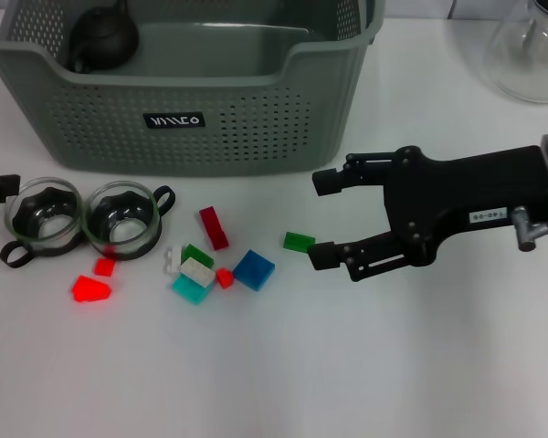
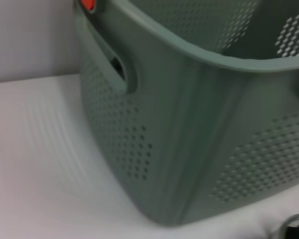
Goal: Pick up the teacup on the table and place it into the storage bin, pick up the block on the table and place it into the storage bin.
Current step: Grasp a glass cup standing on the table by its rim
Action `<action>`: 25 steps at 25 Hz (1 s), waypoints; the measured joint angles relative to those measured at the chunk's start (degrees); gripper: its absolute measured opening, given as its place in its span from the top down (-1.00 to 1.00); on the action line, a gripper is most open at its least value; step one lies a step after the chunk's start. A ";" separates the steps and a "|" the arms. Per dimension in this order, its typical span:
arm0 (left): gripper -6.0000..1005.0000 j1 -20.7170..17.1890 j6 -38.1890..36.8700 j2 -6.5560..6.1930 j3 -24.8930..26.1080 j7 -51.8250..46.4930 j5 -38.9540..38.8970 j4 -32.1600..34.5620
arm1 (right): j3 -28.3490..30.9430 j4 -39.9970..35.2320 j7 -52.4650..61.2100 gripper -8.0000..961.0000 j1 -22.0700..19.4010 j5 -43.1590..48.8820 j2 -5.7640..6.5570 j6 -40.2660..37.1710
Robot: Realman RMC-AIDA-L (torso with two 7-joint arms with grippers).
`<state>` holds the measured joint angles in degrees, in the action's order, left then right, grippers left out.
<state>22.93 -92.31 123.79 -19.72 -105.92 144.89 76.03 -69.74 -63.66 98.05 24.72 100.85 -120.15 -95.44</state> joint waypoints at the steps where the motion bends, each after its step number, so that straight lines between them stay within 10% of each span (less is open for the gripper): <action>1: -0.65 0.51 0.22 0.21 -0.05 -0.50 0.92 0.42 | 0.02 0.45 0.00 -0.94 0.34 0.39 0.00 0.13; 25: -0.53 4.92 10.99 0.50 -25.73 -19.34 18.72 -2.55 | 3.32 3.16 -0.95 -0.93 1.58 1.16 0.00 0.71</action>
<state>27.85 -81.32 124.29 -45.45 -125.26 163.61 73.48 -66.42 -60.50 97.10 26.29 102.01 -120.14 -94.73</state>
